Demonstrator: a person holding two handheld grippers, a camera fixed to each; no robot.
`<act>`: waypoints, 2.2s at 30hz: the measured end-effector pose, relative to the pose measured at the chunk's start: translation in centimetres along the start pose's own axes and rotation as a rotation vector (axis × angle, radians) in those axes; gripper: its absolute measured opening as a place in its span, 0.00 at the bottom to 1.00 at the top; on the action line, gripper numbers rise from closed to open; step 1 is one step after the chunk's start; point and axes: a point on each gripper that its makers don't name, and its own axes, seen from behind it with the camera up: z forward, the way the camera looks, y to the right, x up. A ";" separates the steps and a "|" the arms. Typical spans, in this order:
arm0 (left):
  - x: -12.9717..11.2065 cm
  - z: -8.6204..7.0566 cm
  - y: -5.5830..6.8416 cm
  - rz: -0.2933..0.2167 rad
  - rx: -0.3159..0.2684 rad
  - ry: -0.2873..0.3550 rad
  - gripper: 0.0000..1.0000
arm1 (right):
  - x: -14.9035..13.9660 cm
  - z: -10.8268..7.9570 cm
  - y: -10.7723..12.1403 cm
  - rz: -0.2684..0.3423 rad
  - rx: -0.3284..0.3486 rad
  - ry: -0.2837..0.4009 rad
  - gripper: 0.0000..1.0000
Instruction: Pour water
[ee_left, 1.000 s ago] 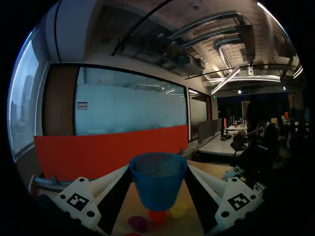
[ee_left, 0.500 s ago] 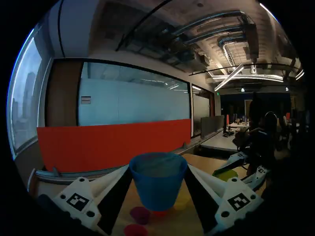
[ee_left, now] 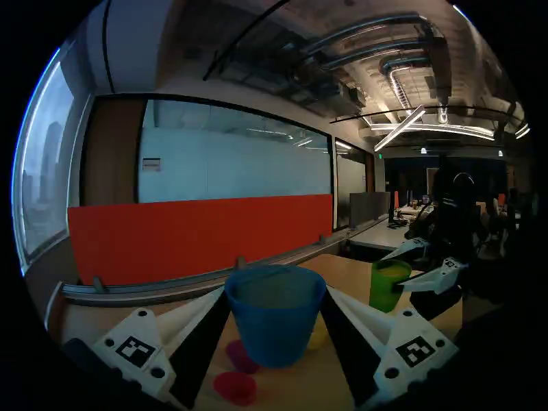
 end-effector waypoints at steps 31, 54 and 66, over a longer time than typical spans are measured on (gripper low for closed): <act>-7.2 -1.3 1.1 0.034 -0.017 -0.130 0.87 | -2.2 -1.1 3.4 0.006 -0.033 -0.074 0.92; -13.9 -1.8 1.2 0.040 -0.048 -0.295 0.88 | -7.1 0.0 4.5 -0.003 -0.012 -0.233 0.92; -17.8 -2.2 1.7 0.063 -0.073 -0.403 0.88 | -9.9 0.7 4.8 -0.005 0.005 -0.308 0.92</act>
